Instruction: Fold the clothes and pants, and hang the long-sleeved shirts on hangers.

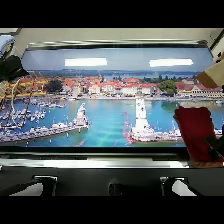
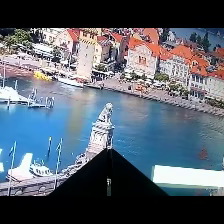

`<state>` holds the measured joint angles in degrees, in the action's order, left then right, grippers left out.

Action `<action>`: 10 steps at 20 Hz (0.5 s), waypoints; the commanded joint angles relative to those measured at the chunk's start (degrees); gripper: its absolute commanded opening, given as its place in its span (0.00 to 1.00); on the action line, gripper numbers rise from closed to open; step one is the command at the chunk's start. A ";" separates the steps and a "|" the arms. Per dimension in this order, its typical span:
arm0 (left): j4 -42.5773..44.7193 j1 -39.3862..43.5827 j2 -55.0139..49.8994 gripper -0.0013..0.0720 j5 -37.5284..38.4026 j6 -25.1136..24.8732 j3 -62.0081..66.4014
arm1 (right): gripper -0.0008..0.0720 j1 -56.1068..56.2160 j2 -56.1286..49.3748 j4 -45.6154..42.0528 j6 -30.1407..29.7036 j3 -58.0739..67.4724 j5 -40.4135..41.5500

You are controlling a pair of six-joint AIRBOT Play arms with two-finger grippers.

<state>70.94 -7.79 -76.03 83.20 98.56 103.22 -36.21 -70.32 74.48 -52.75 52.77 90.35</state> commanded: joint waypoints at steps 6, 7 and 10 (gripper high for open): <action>0.02 0.02 -0.07 0.04 -0.07 -0.02 0.04 | 0.04 -0.02 0.20 -7.04 0.24 -1.73 -2.89; 0.02 0.02 -0.07 0.04 -0.07 -0.02 0.04 | 0.06 -0.02 0.20 -7.89 0.26 -1.73 -2.84; 0.04 0.02 -0.07 0.04 -0.04 -0.04 0.02 | 0.51 -0.02 0.50 -12.66 -1.57 -1.70 -3.34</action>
<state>70.96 -7.79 -76.07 83.15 98.54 103.22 -36.23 -70.11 65.67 -52.66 51.09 87.81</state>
